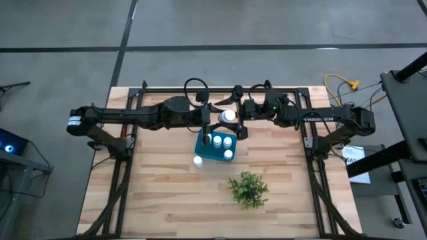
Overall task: Pick and place pill bottles into a basket
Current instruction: Put the white pill bottle in the blue bin
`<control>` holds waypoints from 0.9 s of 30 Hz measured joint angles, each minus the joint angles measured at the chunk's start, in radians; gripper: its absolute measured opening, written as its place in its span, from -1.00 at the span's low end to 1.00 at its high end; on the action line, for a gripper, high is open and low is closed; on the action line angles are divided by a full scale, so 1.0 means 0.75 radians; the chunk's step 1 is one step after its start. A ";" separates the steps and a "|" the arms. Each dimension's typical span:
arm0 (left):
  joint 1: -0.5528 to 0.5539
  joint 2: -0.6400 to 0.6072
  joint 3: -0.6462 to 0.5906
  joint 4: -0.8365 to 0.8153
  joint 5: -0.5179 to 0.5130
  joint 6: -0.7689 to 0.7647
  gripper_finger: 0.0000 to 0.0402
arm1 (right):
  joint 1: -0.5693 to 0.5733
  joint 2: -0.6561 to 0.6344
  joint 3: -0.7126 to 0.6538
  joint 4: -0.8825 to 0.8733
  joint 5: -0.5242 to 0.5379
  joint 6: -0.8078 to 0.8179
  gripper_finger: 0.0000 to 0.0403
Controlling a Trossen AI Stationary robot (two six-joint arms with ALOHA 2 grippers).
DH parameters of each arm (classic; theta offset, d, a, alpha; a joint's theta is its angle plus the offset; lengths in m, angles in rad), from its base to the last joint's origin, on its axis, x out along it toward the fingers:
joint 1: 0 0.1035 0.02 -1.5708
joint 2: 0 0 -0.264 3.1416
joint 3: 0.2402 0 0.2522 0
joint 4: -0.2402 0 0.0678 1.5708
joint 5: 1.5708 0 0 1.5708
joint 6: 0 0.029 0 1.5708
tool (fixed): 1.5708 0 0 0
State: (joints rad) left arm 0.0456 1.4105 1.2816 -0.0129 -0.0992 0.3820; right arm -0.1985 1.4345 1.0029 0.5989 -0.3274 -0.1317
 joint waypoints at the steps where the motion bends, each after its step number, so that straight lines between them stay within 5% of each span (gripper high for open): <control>1: -0.001 -0.001 0.000 0.005 0.003 0.000 -0.24 | 0.000 0.000 0.013 -0.019 -0.016 -0.005 0.63; 27: -0.001 -0.047 -0.015 0.007 0.012 -0.003 -0.24 | 0.003 -0.098 -0.034 -0.026 -0.016 -0.057 0.62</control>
State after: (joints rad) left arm 0.0448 1.3754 1.2701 -0.0077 -0.0902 0.3798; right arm -0.1963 1.3613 0.9775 0.5797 -0.3397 -0.1741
